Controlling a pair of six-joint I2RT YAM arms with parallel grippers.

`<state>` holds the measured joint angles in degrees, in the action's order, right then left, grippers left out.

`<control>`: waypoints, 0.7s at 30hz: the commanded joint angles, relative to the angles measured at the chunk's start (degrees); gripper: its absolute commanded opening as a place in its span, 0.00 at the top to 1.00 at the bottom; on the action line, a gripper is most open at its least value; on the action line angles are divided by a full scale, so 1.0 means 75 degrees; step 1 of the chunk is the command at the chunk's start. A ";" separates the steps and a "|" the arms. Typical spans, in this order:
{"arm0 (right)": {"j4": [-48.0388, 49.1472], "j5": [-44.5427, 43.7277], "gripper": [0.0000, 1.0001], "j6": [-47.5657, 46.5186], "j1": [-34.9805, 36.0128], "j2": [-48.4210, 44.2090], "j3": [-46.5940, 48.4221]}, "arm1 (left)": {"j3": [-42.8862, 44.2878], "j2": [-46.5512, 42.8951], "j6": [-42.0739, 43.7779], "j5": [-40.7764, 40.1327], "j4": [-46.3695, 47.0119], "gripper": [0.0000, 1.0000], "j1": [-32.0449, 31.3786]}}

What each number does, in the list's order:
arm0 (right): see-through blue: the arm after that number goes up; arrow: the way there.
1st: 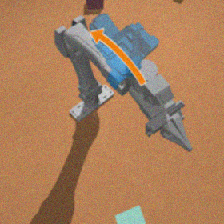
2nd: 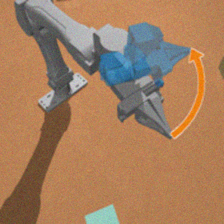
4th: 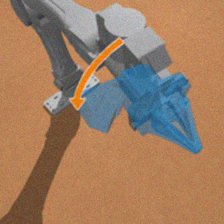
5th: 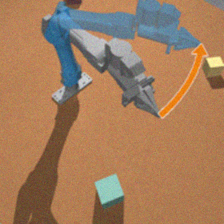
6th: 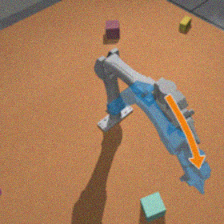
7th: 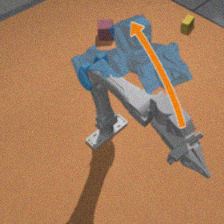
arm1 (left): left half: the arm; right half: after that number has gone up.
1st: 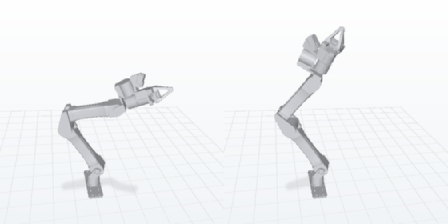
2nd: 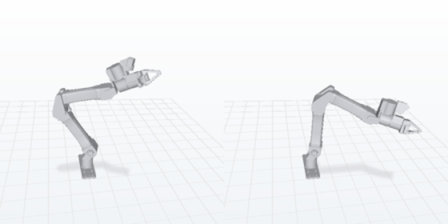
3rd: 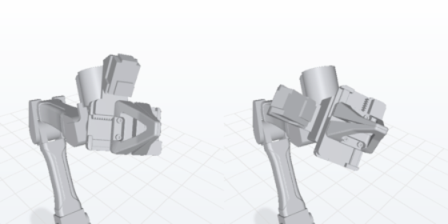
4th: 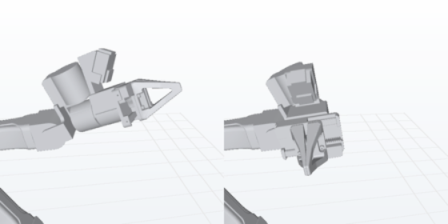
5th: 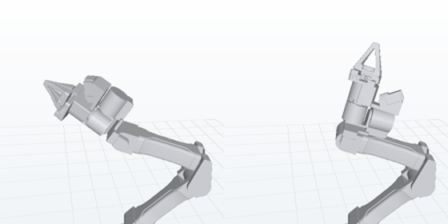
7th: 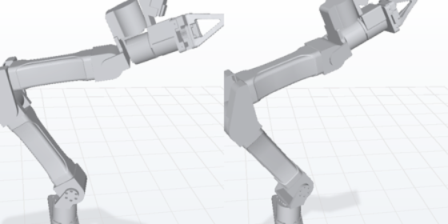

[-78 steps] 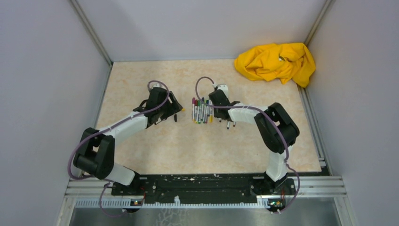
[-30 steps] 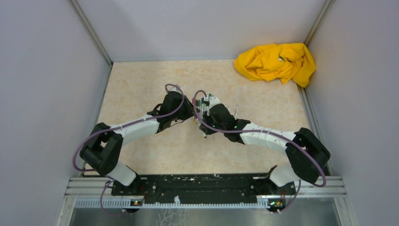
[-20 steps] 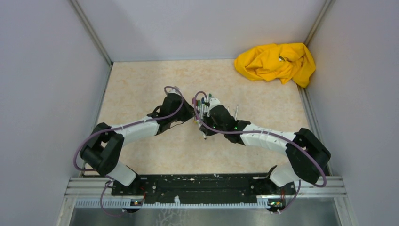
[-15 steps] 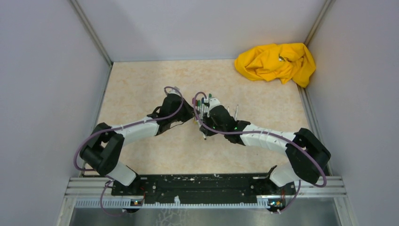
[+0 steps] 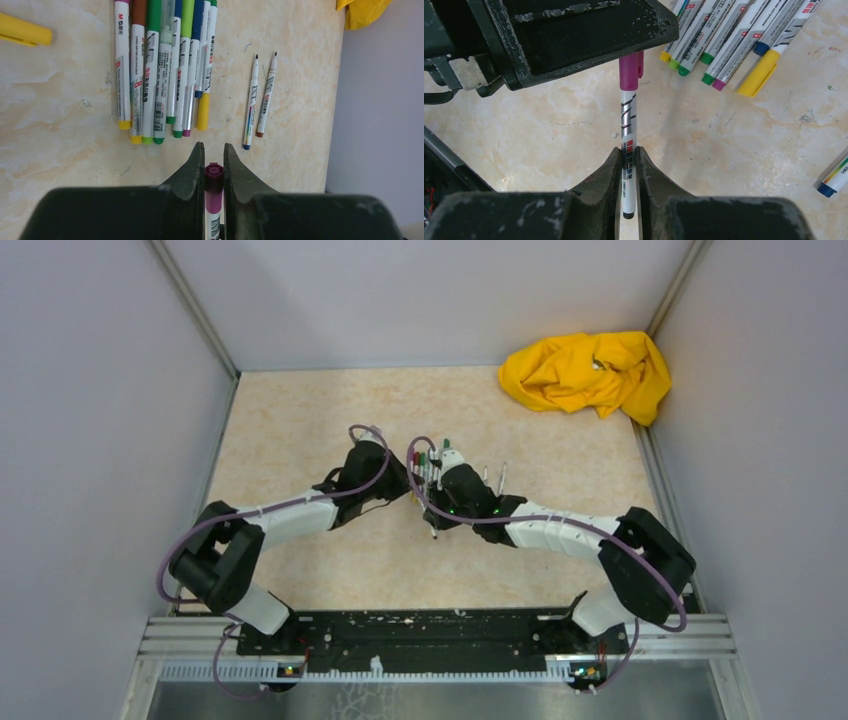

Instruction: Open the pen caps

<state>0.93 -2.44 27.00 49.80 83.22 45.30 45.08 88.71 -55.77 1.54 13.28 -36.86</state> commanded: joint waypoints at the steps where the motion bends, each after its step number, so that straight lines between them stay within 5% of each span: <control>1: 0.0600 -0.0177 0.90 -0.0113 0.0063 0.0181 0.0508 | -0.0104 -0.0292 -0.0146 0.0589 0.0407 1.00 -0.0117; 4: 0.0614 -0.0178 1.00 -0.0114 0.0063 0.0251 0.0511 | -0.0105 -0.0329 -0.0135 0.0638 0.0478 1.00 -0.0122; 21: 0.0543 0.0035 1.00 -0.0196 0.0063 -0.0552 -0.0657 | 0.0663 -0.0800 0.0318 0.0689 -0.0322 1.00 0.0777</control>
<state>4.97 -1.89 26.52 49.89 82.15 43.44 45.30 85.89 -54.11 4.32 11.20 -33.80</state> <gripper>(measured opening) 0.025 0.151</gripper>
